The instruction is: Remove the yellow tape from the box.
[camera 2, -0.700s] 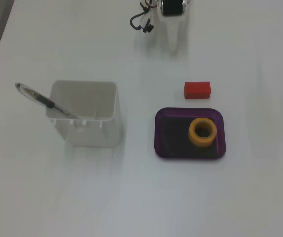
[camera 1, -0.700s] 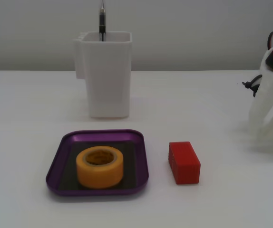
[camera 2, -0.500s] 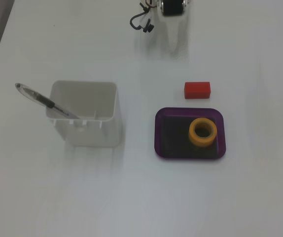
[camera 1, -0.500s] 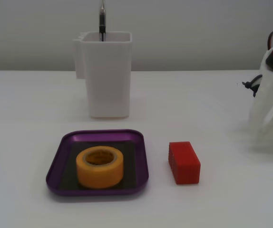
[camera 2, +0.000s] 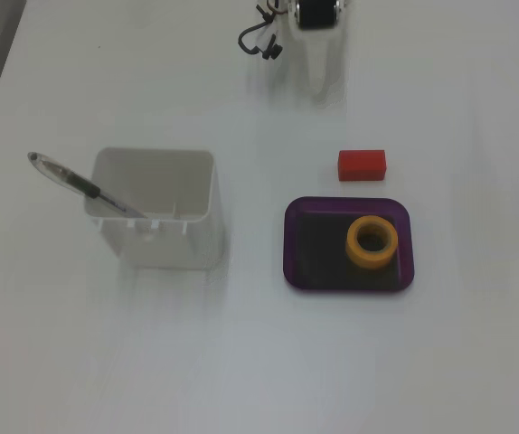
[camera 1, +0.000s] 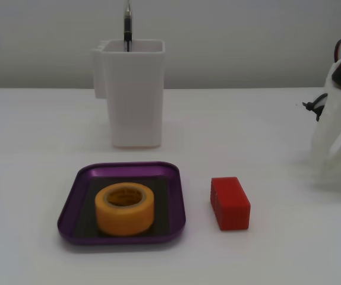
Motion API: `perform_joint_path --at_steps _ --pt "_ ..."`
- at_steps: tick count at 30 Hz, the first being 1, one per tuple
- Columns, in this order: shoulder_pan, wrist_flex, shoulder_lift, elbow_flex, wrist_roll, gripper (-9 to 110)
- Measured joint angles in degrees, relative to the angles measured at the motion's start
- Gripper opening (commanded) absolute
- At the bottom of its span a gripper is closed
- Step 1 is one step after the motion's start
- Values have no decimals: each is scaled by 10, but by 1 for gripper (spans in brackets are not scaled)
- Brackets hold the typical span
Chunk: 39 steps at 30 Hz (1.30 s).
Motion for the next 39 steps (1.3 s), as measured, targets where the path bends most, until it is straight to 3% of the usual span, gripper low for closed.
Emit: perform_joint_path --at_steps 30,39 --pt "0 -14 0 0 0 -1" --pt "5 -29 0 -85 0 0"
